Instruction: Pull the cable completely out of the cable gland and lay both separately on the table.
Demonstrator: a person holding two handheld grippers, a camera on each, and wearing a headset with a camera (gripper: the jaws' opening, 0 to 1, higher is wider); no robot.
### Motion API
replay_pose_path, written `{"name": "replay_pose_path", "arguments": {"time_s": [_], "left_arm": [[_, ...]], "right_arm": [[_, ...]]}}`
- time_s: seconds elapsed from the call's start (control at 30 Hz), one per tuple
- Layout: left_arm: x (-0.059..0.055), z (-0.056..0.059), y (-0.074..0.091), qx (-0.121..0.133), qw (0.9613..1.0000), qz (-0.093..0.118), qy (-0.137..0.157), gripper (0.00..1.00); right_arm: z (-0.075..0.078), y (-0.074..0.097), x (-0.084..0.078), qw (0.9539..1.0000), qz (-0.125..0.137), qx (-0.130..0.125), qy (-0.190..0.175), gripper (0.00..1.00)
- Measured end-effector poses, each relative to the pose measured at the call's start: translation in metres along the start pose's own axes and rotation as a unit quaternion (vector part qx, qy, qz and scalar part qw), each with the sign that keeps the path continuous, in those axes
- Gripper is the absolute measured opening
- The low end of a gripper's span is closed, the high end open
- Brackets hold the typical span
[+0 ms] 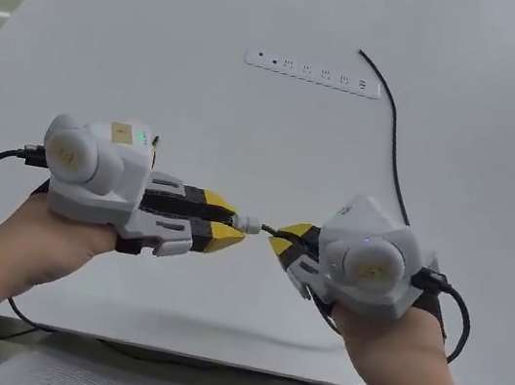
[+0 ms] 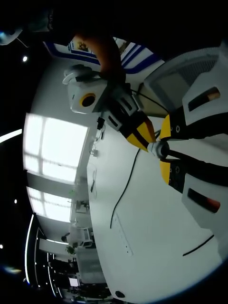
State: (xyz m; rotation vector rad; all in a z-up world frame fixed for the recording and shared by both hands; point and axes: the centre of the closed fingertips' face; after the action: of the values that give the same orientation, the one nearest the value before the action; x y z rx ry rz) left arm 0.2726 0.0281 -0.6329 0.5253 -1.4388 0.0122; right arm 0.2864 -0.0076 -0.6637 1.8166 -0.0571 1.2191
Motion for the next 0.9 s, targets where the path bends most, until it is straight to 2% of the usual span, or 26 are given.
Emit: {"name": "replay_pose_path", "arguments": {"time_s": [0.27, 0.43, 0.53, 0.6, 0.77, 0.83, 0.9], "left_arm": [[0.003, 0.0, 0.001, 0.001, 1.0, 0.007, 0.006, 0.15], [0.004, 0.001, 0.002, 0.002, 0.9999, 0.01, 0.006, 0.15], [0.005, 0.002, 0.003, 0.002, 0.9999, 0.014, 0.008, 0.15], [0.006, 0.002, 0.003, 0.002, 0.9998, 0.015, 0.009, 0.15], [0.006, 0.005, 0.004, 0.001, 0.9998, 0.016, 0.009, 0.15], [0.005, 0.005, 0.005, 0.001, 0.9998, 0.016, 0.01, 0.15], [0.005, 0.006, 0.005, 0.001, 0.9998, 0.017, 0.013, 0.15]], "right_arm": [[0.02, 0.001, -0.016, 0.9991, -0.011, -0.023, -0.034, 0.0], [0.033, 0.001, -0.03, 0.9968, -0.013, -0.033, -0.072, 0.0], [0.042, 0.0, -0.043, 0.9918, -0.014, -0.043, -0.12, 0.0], [0.046, 0.0, -0.05, 0.9892, -0.016, -0.048, -0.137, 0.0], [0.053, -0.002, -0.071, 0.9821, -0.031, -0.06, -0.176, 0.0], [0.055, -0.002, -0.077, 0.9817, -0.037, -0.068, -0.174, 0.0], [0.054, -0.002, -0.078, 0.9803, -0.032, -0.063, -0.184, 0.0]]}}
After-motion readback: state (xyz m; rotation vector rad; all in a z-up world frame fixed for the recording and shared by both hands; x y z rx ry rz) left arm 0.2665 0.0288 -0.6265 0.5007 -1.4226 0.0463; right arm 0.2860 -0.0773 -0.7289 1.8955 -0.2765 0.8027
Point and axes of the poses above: the centre of the closed fingertips' face, and the gripper's own axes: y roughly backward along the fingers, z roughly to its right, x roughly out of its top, and after that the axes turned 13 degrees about -y, right-handed
